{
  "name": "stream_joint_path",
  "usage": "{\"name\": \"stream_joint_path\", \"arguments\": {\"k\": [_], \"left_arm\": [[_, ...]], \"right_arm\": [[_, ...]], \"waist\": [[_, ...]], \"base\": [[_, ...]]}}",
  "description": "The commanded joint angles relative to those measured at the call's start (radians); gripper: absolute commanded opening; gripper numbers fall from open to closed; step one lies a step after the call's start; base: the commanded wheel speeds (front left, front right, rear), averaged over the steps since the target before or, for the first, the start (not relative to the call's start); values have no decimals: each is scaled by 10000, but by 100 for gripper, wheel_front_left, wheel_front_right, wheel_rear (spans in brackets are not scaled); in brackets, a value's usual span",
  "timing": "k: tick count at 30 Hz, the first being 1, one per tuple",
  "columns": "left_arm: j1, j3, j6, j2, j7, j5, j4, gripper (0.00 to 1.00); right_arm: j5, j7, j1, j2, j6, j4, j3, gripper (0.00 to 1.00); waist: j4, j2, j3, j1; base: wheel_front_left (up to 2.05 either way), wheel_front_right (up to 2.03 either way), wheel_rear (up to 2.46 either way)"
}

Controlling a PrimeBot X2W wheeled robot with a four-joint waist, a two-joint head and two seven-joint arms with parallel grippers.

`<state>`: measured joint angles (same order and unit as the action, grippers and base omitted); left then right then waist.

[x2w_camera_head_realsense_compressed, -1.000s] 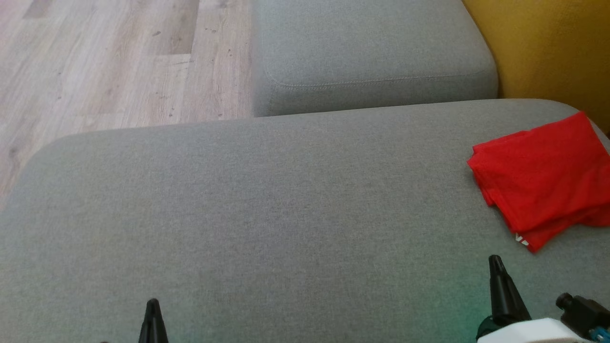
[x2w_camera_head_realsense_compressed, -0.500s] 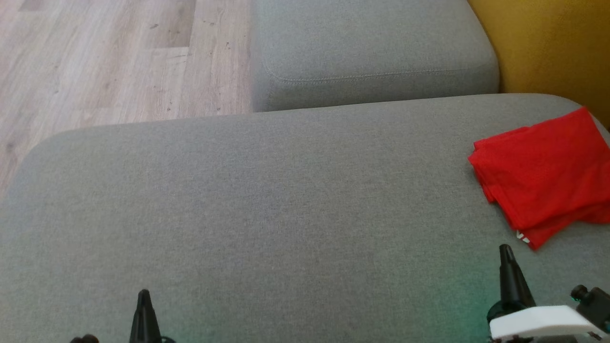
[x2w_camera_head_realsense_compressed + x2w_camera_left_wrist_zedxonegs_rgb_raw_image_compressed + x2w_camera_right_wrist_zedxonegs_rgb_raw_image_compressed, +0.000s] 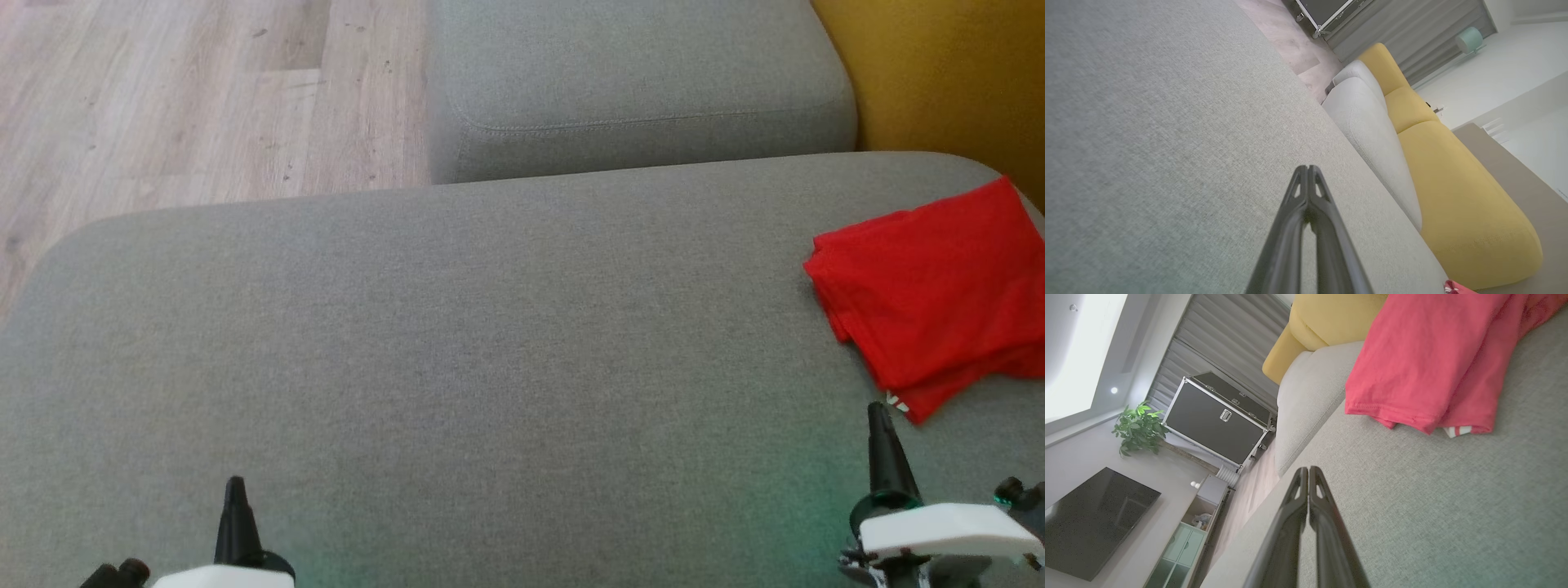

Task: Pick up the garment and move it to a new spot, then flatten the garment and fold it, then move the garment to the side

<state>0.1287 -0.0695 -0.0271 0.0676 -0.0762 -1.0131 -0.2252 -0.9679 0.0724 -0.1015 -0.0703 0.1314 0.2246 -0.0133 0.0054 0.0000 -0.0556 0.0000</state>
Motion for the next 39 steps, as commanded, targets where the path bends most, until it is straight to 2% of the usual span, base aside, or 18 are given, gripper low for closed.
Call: {"name": "stream_joint_path", "arguments": {"k": [1,39], "left_arm": [[-613,277,-82,133,68,-272,250,0],[-1859,1122,-772,114,1165,-4621,-62,0]], "right_arm": [[-306,-59,565,-136,-4,-255,-20,0],[-4936,-1155,1649,-76,-7,60,660,0]], "waist": [[-1,0,14,0],[-39,0,429,0]], "base": [[0,0,0],[0,0,0]]}}
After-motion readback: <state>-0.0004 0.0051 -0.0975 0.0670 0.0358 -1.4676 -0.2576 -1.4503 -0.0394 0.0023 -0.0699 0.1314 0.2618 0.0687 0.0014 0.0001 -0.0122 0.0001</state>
